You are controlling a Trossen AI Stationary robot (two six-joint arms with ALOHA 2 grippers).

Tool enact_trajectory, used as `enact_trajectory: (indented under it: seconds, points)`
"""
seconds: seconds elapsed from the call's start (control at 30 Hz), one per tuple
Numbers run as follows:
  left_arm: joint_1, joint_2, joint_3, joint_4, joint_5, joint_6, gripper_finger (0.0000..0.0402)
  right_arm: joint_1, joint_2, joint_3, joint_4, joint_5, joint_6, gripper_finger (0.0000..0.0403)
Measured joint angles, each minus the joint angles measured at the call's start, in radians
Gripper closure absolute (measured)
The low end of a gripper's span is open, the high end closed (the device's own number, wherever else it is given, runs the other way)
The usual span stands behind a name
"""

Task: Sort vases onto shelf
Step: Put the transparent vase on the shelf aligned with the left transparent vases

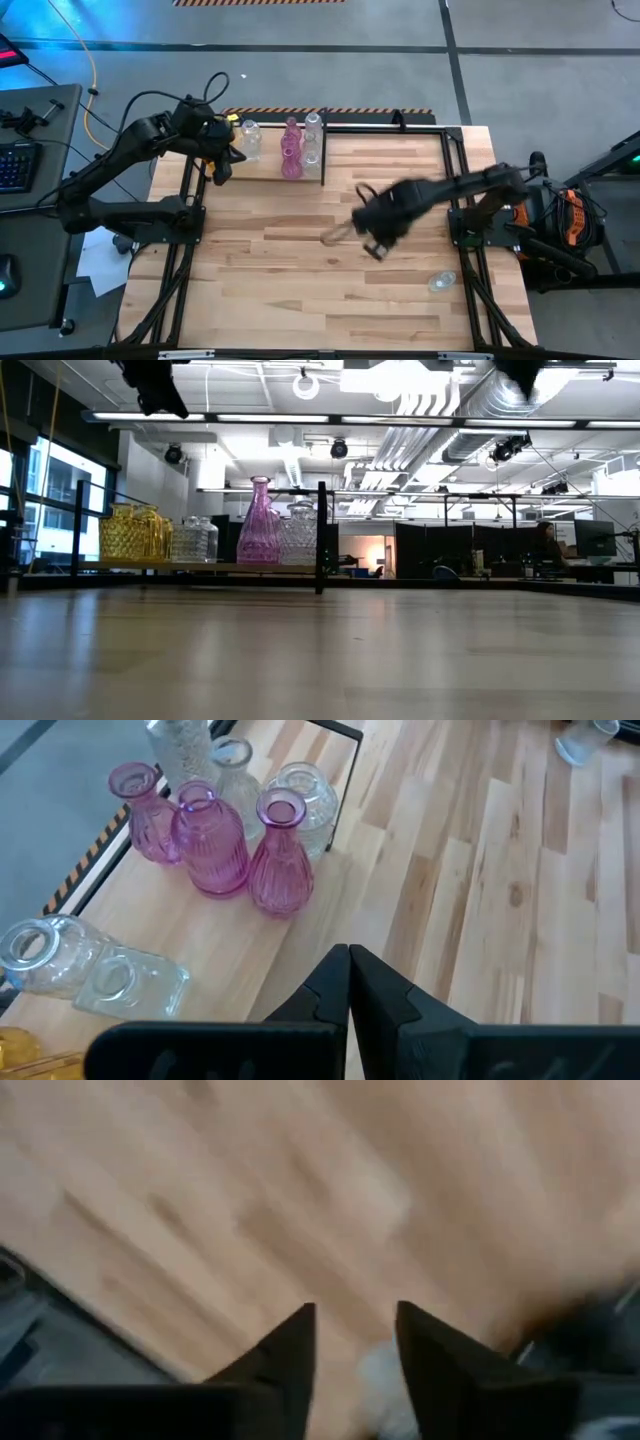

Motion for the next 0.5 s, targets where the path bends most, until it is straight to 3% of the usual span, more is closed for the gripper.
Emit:
enact_trajectory:
  seconds: [0.1, 0.23, 0.5]
  points:
    - [-0.003, -0.004, 0.000, 0.000, -0.001, 0.008, 0.0402, 0.096, -0.060, -0.161, 0.004, -0.081, 0.193, 0.0233]
    - [-0.004, -0.004, -0.001, 0.003, -0.002, 0.027, 0.0402, 0.216, -0.123, -0.315, 0.014, -0.106, 0.434, 0.0185]
    - [-0.004, -0.003, -0.082, 0.012, -0.002, 0.018, 0.0401, 0.382, -0.155, -0.464, 0.120, -0.128, 0.706, 0.0167]
